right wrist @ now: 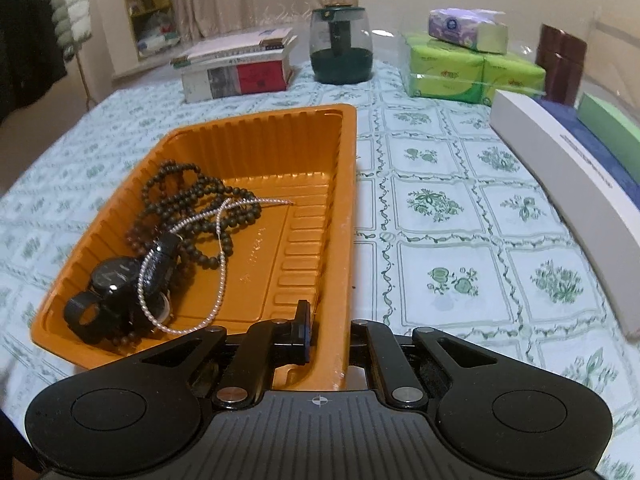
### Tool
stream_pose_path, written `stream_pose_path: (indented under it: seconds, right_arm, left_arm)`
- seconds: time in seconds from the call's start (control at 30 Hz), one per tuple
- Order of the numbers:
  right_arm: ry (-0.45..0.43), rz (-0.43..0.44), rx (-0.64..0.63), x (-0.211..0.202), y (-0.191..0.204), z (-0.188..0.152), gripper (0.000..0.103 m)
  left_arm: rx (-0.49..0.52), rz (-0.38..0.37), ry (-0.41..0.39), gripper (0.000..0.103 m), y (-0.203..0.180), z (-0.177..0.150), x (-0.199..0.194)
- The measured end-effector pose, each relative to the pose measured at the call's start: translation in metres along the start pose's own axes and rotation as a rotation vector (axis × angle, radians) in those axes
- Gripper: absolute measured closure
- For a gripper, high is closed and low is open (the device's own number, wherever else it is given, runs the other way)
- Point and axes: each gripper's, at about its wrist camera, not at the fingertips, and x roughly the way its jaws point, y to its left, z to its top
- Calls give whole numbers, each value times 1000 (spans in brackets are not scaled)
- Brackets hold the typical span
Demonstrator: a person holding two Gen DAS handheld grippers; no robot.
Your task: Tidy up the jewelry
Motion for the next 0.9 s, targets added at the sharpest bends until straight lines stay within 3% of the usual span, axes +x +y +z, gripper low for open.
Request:
stream_pose_path:
  seconds: [0.13, 0.27, 0.43, 0.67, 0.7, 0.9]
  right_arm:
    - [-16, 17, 42, -9, 2, -5, 95]
    - [-27, 16, 48, -14, 4, -8, 84]
    - [2, 0, 37, -12, 8, -6, 83]
    - [85, -32, 47, -10, 12, 2, 86]
    - [89, -46, 46, -10, 13, 3, 91]
    - [96, -74, 27, -20, 25, 18, 92]
  left_arm:
    - [12, 21, -19, 13, -3, -2, -5]
    - [35, 121, -56, 13, 11, -1, -5]
    - [8, 204, -31, 13, 41, 1, 5]
    - [-18, 210, -25, 13, 55, -3, 11]
    - [-18, 208, -25, 13, 56, -3, 11]
    - [-4, 207, -28, 15, 59, -6, 13]
